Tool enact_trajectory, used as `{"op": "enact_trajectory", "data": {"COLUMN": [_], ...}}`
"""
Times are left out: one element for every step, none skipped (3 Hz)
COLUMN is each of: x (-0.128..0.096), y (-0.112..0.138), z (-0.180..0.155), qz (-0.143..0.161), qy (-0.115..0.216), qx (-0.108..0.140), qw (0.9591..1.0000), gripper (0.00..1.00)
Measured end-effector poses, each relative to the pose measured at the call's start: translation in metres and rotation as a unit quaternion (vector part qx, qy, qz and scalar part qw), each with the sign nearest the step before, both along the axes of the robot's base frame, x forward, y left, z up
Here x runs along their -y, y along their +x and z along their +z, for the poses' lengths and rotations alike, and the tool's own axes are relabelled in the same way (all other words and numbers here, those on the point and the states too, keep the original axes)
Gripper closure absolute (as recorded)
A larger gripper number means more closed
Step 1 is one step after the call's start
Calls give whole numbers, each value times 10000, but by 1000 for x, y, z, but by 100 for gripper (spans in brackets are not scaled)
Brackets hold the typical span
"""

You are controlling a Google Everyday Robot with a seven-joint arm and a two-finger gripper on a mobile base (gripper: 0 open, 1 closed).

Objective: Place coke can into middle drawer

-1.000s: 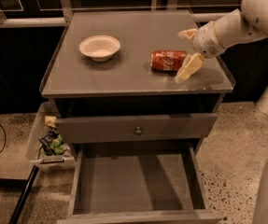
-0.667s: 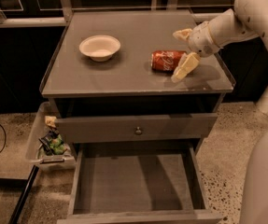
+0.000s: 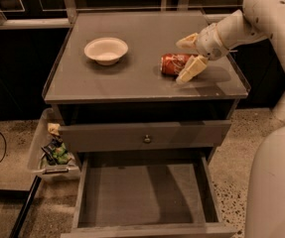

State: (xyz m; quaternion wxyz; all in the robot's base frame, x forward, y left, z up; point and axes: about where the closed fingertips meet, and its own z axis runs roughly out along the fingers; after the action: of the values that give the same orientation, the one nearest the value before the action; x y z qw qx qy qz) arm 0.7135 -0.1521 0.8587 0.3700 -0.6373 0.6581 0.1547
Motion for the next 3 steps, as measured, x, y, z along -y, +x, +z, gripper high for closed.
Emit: {"op": "enact_trajectory", "data": {"x": [0,0,0], "y": [0,0,0], "z": [0,0,0], "qz": [0,0,1], "qy": [0,0,0], "qx": [0,0,-1], "qw": [10000,10000,10000], "gripper": [41,65,88]}}
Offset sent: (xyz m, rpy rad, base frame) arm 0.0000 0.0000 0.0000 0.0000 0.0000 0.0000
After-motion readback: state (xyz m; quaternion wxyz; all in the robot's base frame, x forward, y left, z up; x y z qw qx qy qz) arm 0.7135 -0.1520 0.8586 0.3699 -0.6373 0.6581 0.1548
